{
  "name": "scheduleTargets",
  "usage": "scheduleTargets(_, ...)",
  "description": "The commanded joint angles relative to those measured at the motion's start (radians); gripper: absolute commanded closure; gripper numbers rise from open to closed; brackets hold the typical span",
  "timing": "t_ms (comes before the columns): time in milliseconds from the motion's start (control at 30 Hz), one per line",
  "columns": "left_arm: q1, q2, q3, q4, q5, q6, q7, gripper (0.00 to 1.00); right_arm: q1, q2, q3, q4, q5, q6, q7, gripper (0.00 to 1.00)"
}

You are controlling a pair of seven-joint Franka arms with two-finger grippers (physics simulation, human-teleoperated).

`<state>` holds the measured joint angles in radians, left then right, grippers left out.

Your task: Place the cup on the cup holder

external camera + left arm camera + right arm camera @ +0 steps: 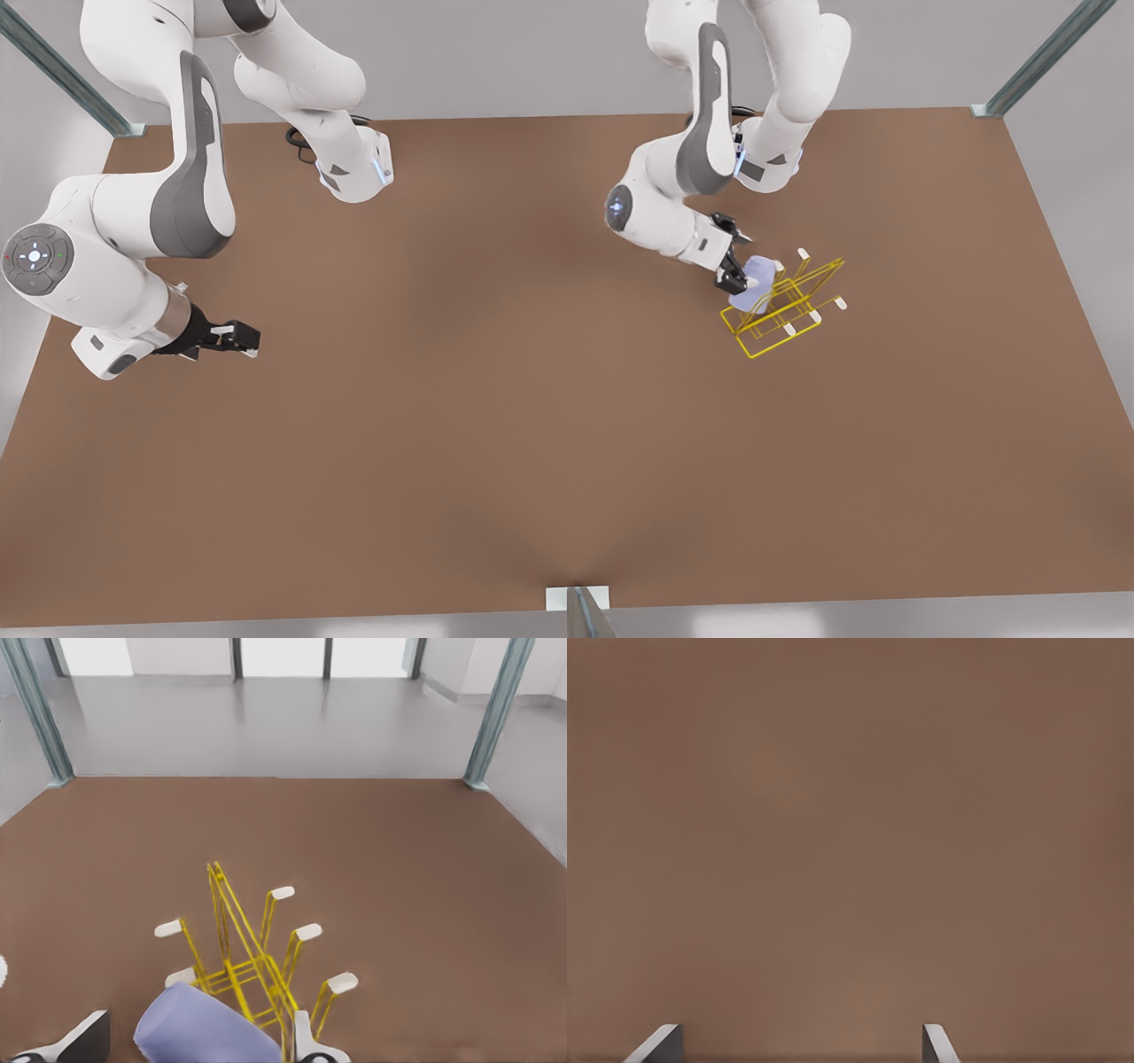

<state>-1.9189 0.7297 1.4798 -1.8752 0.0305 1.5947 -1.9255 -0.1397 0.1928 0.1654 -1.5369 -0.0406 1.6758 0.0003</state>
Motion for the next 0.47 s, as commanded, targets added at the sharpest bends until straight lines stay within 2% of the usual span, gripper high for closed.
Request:
scheduleTargets(0, 0.231, -0.059, -0.007, 0.324, -0.147, -0.564, 1.452, 0.00, -0.001, -0.001, -0.001, 0.000, 0.001, -0.001, -0.006, 0.00)
scheduleTargets(33, 0.371, -0.056, -0.013, 0.430, -0.204, -0.598, 1.944, 0.00, -0.003, -0.001, -0.004, -0.003, 0.001, -0.002, -0.008, 0.00)
scheduleTargets(67, 0.431, -0.065, -0.048, 0.442, -0.207, -0.593, 2.205, 0.00, -0.001, -0.001, -0.004, -0.002, 0.001, -0.001, -0.006, 0.00)
scheduleTargets(100, 0.601, -0.127, -0.163, 0.522, -0.250, -0.602, 2.460, 0.00, -0.001, -0.001, -0.004, -0.002, 0.001, -0.002, -0.008, 0.00)
scheduleTargets(133, 0.723, -0.168, -0.266, 0.565, -0.349, -0.602, 2.458, 0.00, -0.001, -0.001, -0.004, -0.002, 0.001, -0.002, -0.006, 0.00)
scheduleTargets(167, 1.055, -0.263, -0.723, 0.689, -0.265, -0.593, 2.323, 0.00, 0.002, -0.001, -0.004, -0.002, 0.001, -0.002, -0.006, 0.00)
scheduleTargets(200, 1.357, -0.331, -1.159, 0.683, -0.176, -0.488, 2.194, 0.00, -0.001, -0.001, -0.004, -0.002, 0.001, -0.002, -0.008, 0.00)
scheduleTargets(233, 1.483, -0.450, -1.383, 0.494, -0.008, -0.229, 2.182, 0.00, -0.001, -0.001, -0.004, -0.002, 0.001, -0.002, -0.008, 0.00)
scheduleTargets(267, 1.489, -0.538, -1.398, 0.347, 0.014, -0.096, 2.160, 0.00, -0.001, -0.001, -0.004, -0.003, -0.001, -0.002, -0.008, 0.00)
scheduleTargets(333, 1.491, -0.469, -1.388, 0.442, 0.012, -0.243, 2.160, 0.00, -0.001, -0.001, -0.004, -0.003, 0.001, -0.002, -0.009, 0.00)
scheduleTargets(433, 1.491, -0.460, -1.374, 0.467, -0.007, -0.269, 2.157, 0.00, -0.001, -0.001, -0.004, -0.002, -0.001, -0.008, -0.008, 0.00)
